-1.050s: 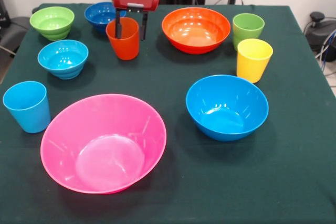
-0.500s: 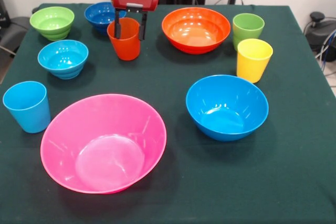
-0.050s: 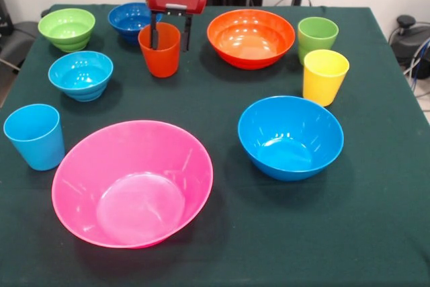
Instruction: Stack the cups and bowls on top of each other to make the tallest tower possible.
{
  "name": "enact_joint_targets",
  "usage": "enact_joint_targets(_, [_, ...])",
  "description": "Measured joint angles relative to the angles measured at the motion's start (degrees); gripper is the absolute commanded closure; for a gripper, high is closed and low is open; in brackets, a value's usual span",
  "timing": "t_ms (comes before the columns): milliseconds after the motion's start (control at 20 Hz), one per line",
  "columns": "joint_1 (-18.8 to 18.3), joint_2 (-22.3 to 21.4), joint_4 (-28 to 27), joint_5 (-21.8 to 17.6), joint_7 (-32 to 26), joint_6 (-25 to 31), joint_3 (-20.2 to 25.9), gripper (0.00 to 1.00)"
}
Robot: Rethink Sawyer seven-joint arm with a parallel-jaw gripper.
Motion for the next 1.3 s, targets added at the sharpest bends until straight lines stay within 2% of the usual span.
enact_joint_targets(400, [2.7, -2.2, 0.8, 0.8, 0.0, 0.0, -0.6, 0.00])
enact_joint_targets(1050, [2.7, -6.0, 3.4, 3.4, 0.0, 0.0, -0.6, 0.00])
enact_joint_targets(1300, [3.6, -6.4, 4.9, 6.5, 0.5, -0.7, -0.8, 0.00])
